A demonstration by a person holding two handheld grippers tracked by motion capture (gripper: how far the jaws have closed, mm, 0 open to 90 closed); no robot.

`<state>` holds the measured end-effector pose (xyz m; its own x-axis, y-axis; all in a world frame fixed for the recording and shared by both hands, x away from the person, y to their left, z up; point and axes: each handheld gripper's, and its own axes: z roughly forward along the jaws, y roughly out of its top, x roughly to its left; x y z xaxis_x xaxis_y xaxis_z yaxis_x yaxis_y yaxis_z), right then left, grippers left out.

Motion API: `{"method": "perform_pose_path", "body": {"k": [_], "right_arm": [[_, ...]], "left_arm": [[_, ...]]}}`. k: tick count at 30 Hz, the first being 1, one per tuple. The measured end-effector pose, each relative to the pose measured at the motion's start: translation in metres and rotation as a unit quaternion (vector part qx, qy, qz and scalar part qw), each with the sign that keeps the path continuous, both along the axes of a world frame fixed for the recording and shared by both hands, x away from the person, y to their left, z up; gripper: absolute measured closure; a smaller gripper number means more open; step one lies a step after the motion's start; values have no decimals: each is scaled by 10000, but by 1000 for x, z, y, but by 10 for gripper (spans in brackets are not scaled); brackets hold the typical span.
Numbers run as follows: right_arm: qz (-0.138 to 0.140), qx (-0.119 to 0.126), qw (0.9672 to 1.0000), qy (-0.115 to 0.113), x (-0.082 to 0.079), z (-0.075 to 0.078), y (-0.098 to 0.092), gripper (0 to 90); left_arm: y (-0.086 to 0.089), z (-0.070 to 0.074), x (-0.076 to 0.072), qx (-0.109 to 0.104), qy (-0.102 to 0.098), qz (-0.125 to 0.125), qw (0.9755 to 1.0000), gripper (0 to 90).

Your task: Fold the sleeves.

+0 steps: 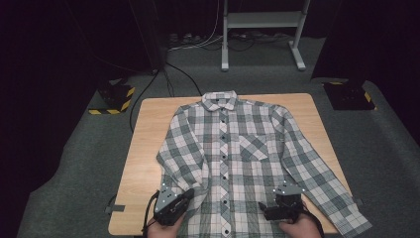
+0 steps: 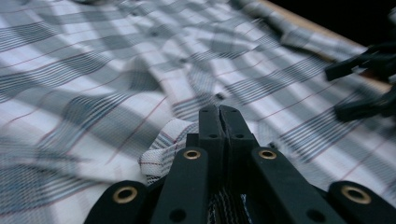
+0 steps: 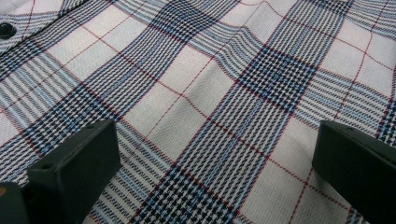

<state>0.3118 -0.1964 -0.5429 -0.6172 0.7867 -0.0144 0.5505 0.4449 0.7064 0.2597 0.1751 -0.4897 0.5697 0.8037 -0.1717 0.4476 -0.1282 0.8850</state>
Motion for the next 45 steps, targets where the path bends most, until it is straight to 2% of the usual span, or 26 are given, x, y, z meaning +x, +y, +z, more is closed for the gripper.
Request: {"method": "perform_pose_path", "body": {"k": [9, 15, 28, 33, 40, 45], "right_arm": [[0, -2, 10000, -2, 0, 0, 0, 5], [0, -3, 10000, -4, 0, 0, 0, 5], [3, -2, 10000, -2, 0, 0, 0, 5], [4, 0, 10000, 0, 0, 0, 0, 5], [6, 1, 10000, -3, 0, 0, 0, 7], [6, 3, 10000, -1, 0, 0, 0, 7]], "left_arm": [[-25, 22, -4, -171, -304, -349, 9988, 885], [-33, 29, -3, -294, -373, -463, 9978, 886], [-61, 56, -8, -392, -702, -883, 9928, 885], [-67, 56, -7, -365, -699, -947, 9924, 885], [-69, 50, -3, -363, -622, -917, 9932, 885], [-71, 43, 1, -382, -495, -901, 9940, 884]]}}
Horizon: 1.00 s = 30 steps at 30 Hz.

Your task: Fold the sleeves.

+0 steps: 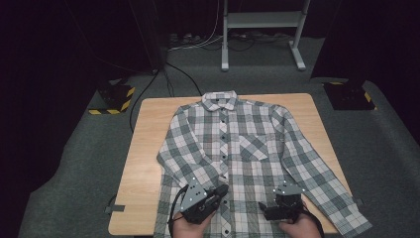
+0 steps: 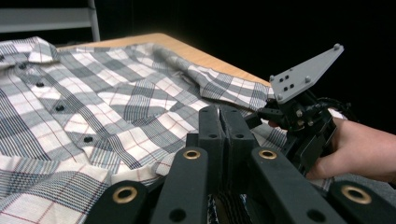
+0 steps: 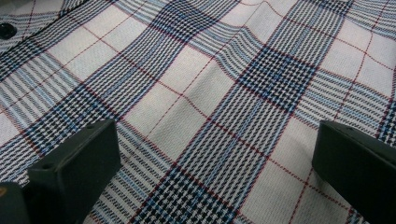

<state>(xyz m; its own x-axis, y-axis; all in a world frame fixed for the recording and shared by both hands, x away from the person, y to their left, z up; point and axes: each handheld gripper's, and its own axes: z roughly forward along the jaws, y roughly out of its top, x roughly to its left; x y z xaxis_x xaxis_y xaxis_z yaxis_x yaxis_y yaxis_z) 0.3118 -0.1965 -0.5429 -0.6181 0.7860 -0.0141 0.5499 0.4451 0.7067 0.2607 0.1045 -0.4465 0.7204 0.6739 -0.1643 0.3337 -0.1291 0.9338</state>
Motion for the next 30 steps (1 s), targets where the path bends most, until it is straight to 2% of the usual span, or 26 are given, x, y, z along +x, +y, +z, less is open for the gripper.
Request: {"method": "perform_pose_path", "body": {"k": [3, 8, 16, 18, 19, 21, 23, 26, 30], "right_arm": [[0, -1, 10000, 0, 0, 0, 0, 6], [0, -1, 10000, -1, 0, 0, 0, 7], [0, -1, 10000, -2, 0, 0, 0, 7], [0, -2, 10000, -4, 0, 0, 0, 7], [1, -2, 10000, -4, 0, 0, 0, 7], [0, 1, 10000, -1, 0, 0, 0, 7], [1, 1, 10000, 0, 0, 0, 0, 7], [0, 1, 10000, 1, 0, 0, 0, 7], [-1, 2, 10000, 1, 0, 0, 0, 7]], "left_arm": [[-1, -4, 1, -54, 93, -47, 9999, 876], [-3, -3, 2, -118, 111, -129, 9998, 765], [1, -3, 5, -57, 126, -67, 9999, 654], [3, -4, 8, -30, 160, -58, 9999, 565], [3, -4, 9, -23, 169, -42, 9998, 565], [5, -5, 11, 6, 202, 2, 9998, 497], [7, -7, 14, 41, 216, 50, 9997, 408], [10, -10, 17, 106, 206, 97, 9997, 359], [13, -15, 22, 250, 272, 130, 9992, 232]]}}
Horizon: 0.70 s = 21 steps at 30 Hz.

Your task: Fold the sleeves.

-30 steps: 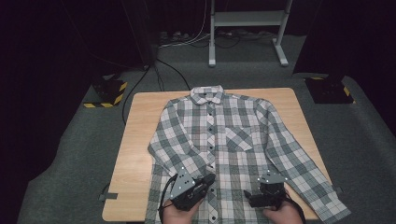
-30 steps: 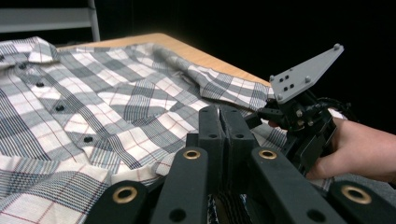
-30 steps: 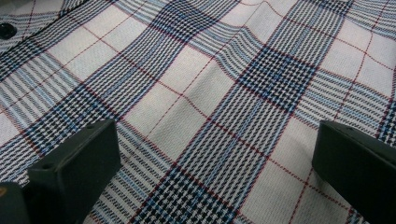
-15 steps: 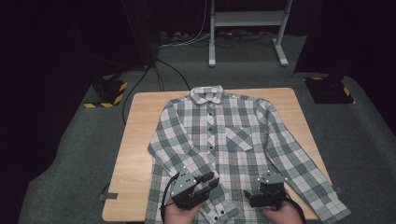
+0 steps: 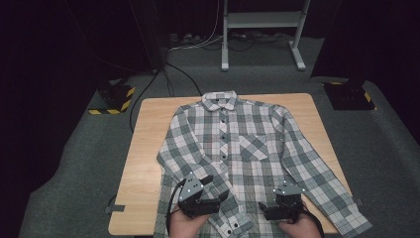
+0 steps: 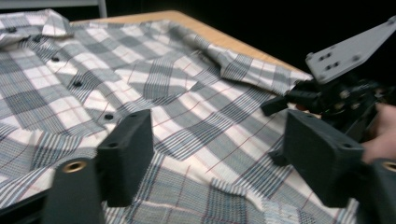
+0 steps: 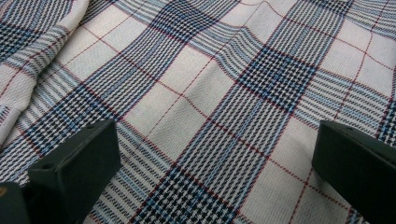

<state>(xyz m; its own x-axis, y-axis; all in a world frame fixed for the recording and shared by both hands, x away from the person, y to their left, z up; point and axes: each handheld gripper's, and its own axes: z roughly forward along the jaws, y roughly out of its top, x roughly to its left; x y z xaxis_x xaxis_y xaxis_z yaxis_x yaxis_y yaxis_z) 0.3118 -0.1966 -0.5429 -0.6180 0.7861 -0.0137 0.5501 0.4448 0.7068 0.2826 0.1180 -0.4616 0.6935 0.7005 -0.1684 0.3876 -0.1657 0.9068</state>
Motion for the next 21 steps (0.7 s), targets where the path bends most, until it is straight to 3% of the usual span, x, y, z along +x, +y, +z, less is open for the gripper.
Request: {"method": "perform_pose_path", "body": {"k": [2, 3, 6, 13, 21], "right_arm": [[0, -1, 10000, 0, 0, 0, 0, 7], [-1, 0, 10000, 0, 0, 0, 0, 7], [-2, 0, 10000, 1, 0, 0, 0, 7], [-1, -1, 10000, -2, 0, 0, 0, 7], [-3, -2, 10000, -2, 0, 0, 0, 7]], "left_arm": [[2, -3, 2, 44, 38, 54, 10000, 210], [3, -5, 4, 78, 76, 83, 9999, 134], [7, -9, 6, 140, 128, 38, 9998, 70], [21, -16, 11, 141, 255, 67, 9996, 31], [38, -21, 12, 171, 267, 179, 9993, 15]]}}
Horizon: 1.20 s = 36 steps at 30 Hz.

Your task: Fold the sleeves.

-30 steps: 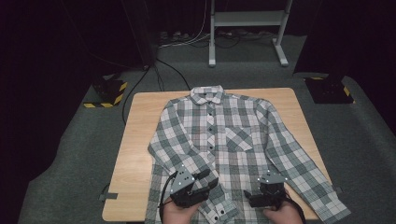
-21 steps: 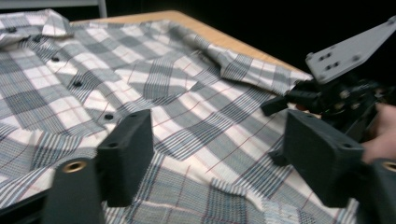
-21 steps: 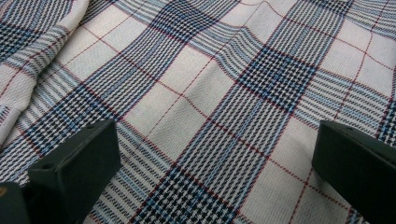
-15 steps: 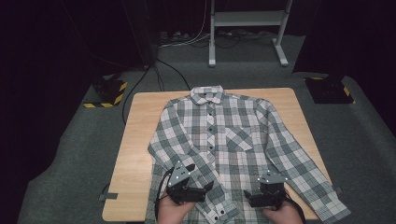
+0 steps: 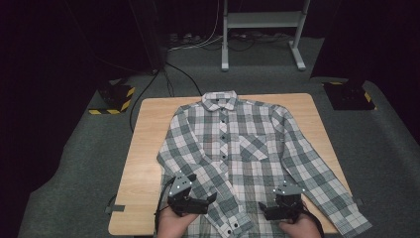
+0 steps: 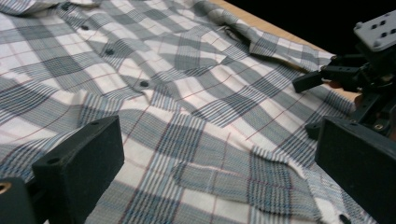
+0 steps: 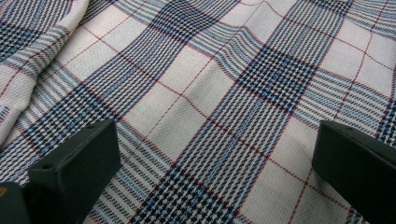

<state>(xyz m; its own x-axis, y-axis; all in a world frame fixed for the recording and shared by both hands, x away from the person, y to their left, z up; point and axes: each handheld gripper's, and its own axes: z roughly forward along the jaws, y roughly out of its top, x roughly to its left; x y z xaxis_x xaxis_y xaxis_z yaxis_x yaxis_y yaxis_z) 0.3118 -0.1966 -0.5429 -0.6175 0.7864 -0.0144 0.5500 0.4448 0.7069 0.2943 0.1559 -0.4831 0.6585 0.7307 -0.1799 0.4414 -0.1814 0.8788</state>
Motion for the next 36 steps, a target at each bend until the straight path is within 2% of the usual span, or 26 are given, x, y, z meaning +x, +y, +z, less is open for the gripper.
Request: {"method": "perform_pose_path", "body": {"k": [19, 25, 27, 31, 33, 34, 35, 36], "right_arm": [[-5, -2, 10000, -2, 0, 0, 0, 6], [-6, -3, 10000, -2, 0, 0, 0, 6], [-7, -5, 10000, -5, 0, 0, 0, 6], [-3, -11, 10000, -14, 0, 0, 0, 6], [-4, -10, 10000, -12, 0, 0, 0, 6], [-4, -9, 10000, -9, 0, 0, 0, 6], [-6, -10, 10000, -11, 0, 0, 0, 6], [-6, -10, 10000, -11, 0, 0, 0, 6]], "left_arm": [[55, -13, -1, 24, 73, 555, 9984, 19], [72, -22, -5, 123, 121, 705, 9974, 23], [79, -26, -6, 122, 167, 798, 9966, 25], [93, -32, -8, 256, 202, 959, 9949, 25], [100, -35, -8, 276, 253, 1023, 9941, 25], [107, -38, -7, 338, 369, 1066, 9930, 21], [107, -38, -7, 338, 369, 1066, 9930, 21], [111, -40, -7, 432, 400, 1112, 9921, 21]]}}
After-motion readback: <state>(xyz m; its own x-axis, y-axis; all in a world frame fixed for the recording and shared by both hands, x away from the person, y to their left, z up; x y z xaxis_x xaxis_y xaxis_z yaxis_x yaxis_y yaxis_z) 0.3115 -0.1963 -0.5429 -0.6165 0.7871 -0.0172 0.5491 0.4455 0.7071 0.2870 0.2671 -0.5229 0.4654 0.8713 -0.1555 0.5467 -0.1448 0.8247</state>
